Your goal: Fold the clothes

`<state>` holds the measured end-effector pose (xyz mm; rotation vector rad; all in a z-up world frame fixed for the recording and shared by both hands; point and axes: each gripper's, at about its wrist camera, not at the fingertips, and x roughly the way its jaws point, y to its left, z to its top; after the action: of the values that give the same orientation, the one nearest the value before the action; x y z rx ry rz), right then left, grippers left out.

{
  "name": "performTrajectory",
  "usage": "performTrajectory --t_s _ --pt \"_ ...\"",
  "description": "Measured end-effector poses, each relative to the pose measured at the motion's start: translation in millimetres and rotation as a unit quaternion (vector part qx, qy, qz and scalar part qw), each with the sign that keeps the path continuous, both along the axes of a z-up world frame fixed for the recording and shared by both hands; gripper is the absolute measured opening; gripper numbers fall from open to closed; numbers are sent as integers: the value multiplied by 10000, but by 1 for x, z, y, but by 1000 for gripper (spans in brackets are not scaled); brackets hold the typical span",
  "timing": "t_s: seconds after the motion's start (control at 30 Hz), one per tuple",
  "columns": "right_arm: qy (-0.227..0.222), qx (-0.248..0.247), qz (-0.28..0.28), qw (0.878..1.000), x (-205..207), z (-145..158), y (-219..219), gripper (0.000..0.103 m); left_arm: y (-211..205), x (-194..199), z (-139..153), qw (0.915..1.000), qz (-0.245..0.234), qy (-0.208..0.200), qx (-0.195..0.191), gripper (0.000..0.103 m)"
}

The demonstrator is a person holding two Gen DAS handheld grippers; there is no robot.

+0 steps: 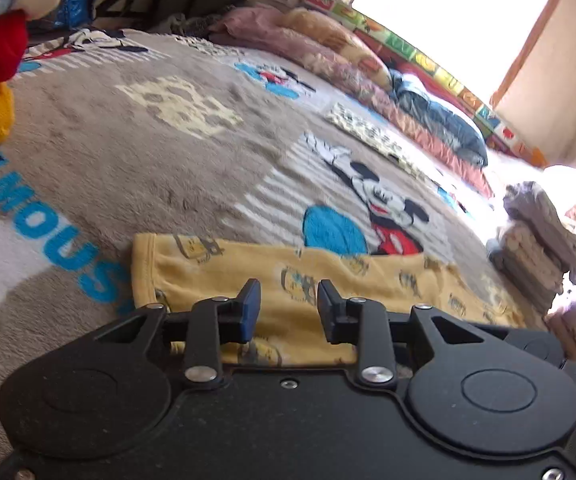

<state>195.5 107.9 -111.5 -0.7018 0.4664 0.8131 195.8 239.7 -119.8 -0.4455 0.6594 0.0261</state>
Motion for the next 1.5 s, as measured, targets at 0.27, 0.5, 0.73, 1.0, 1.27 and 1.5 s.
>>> performTrajectory --t_s 0.27,0.5,0.73,1.0,1.27,1.5 --pt "861 486 -224 9948 4 1 -28 33 -23 3 5 9968 -225 -108 754 28" --pt "1154 1644 -964 9749 -47 16 -101 34 -61 1 12 9837 -686 -396 1616 28" --pt "934 2354 -2166 9428 -104 16 -211 37 -104 12 -2 9647 -973 70 2445 29" --pt "540 3025 -3773 8736 -134 -9 -323 46 -144 -21 18 9699 -1272 -499 2014 30" --pt "1368 3926 -4508 7899 -134 -44 -385 47 -123 -57 4 9928 -1182 46 198 33" --pt "1915 4402 -4335 7627 -144 -60 -388 37 -137 -93 -9 9941 -1018 353 -122 30"
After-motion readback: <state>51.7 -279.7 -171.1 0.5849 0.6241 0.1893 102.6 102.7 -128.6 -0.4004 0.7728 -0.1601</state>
